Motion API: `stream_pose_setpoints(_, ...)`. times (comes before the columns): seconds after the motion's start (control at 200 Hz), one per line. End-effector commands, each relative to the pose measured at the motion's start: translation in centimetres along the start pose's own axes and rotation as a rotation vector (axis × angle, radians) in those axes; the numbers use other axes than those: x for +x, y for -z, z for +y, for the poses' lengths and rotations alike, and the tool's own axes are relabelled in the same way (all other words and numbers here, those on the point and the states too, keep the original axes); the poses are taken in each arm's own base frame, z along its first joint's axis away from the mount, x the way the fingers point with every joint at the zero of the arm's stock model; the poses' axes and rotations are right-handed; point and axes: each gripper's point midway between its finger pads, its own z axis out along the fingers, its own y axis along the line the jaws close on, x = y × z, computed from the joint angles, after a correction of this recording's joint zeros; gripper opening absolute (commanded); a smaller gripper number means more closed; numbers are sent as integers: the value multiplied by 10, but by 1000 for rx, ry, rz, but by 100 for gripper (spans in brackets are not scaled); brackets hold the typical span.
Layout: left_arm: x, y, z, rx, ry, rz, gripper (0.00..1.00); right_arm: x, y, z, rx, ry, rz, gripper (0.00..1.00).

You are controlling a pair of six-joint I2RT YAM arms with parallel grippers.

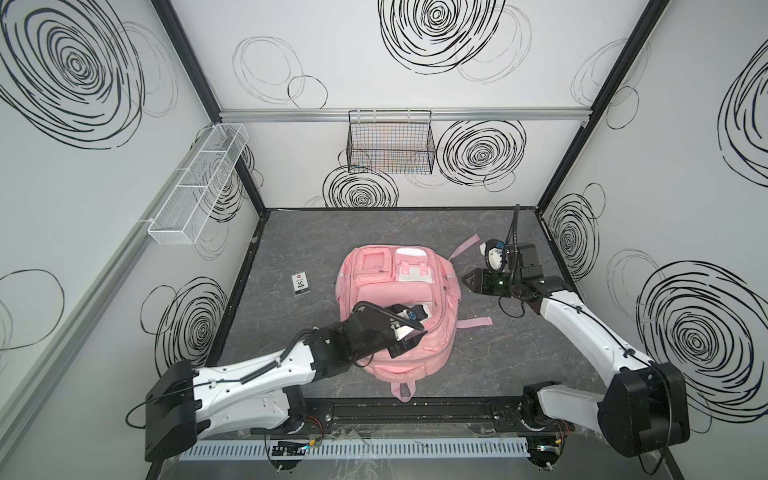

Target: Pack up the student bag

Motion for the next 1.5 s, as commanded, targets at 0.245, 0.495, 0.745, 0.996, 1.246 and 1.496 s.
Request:
stream_pose_setpoints(0.245, 45, 48, 63, -293, 397, -17, 65, 16, -2, 74, -157, 430, -50, 39)
stream_pose_setpoints(0.495, 78, 63, 97, -414, 598, 36, 64, 13, 38, 93, -175, 896, -442, 55)
stream_pose_setpoints(0.745, 105, 72, 121, -448, 828, 43, 64, 56, 26, 80, -224, 1111, -422, 63)
stream_pose_setpoints(0.996, 131, 70, 126, -448, 985, 10, 63, 71, 0, 79, -222, 1157, -291, 57)
stream_pose_setpoints(1.246, 152, 66, 119, -446, 1088, 14, 62, 87, -21, 73, -209, 1181, -204, 54)
stream_pose_setpoints(1.496, 165, 66, 120, -465, 1137, -2, 61, 92, -34, 70, -218, 1189, -149, 53)
